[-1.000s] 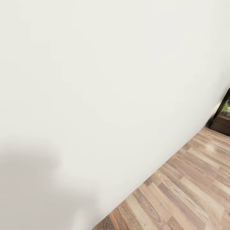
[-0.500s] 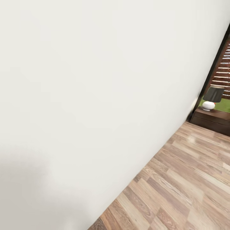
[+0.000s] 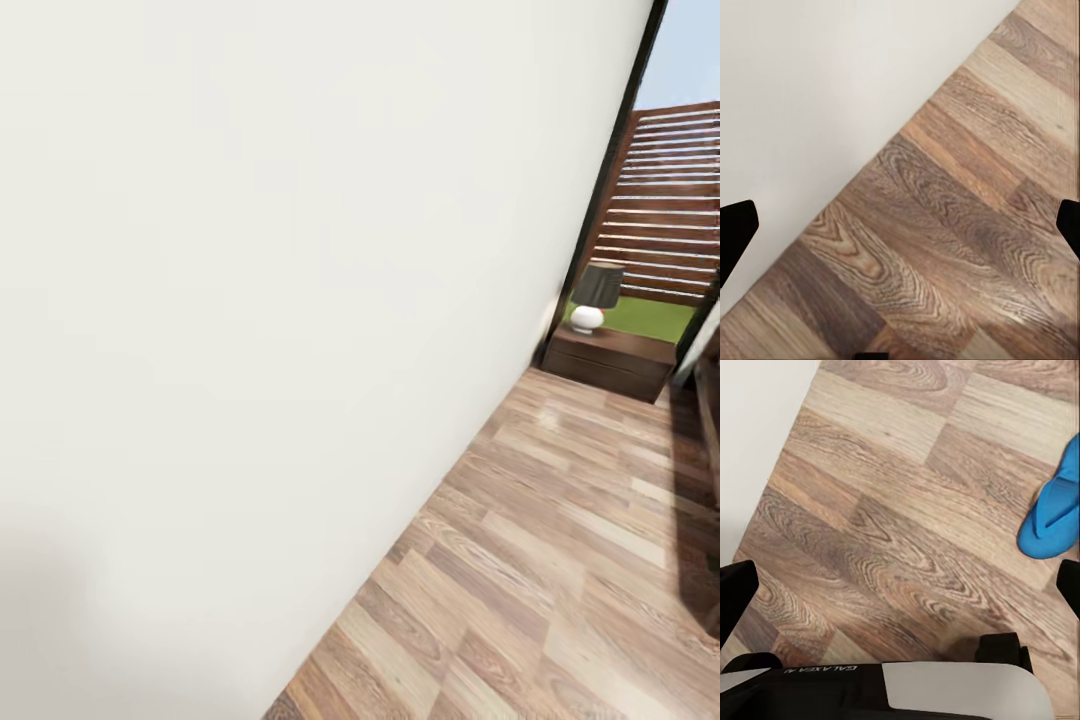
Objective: In the bedroom, move the book from the bed onto either nightstand, and place the two sandals side by side next to the bed.
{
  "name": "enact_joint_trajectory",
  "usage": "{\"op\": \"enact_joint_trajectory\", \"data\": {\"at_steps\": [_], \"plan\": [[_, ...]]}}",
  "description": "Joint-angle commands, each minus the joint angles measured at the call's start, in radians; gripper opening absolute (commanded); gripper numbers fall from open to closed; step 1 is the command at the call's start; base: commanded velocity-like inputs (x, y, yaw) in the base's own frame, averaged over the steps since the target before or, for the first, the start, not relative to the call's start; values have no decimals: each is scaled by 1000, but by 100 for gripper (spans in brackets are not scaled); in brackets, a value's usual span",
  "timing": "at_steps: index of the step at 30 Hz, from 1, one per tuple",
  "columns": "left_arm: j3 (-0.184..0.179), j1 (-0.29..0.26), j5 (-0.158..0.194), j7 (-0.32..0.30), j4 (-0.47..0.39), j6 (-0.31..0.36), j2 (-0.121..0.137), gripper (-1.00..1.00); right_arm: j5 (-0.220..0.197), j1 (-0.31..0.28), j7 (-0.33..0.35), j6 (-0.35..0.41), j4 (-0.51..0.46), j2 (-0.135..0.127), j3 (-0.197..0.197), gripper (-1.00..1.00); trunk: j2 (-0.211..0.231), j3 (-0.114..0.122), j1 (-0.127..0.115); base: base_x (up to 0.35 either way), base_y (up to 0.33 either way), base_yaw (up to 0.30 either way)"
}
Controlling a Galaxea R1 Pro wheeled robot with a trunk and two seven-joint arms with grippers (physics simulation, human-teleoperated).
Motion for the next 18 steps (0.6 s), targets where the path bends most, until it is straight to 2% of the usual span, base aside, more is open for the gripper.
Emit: {"op": "enact_joint_trajectory", "data": {"at_steps": [1,18], "plan": [[1,0,0,0,0,-3,0,100,-6,-1,6,0,1,0,-2,100,0,-1,0,0,0,-282],[1,0,0,0,0,-3,0,100,-6,-1,6,0,1,1,-1,100,0,-1,0,0,0,-282]]}}
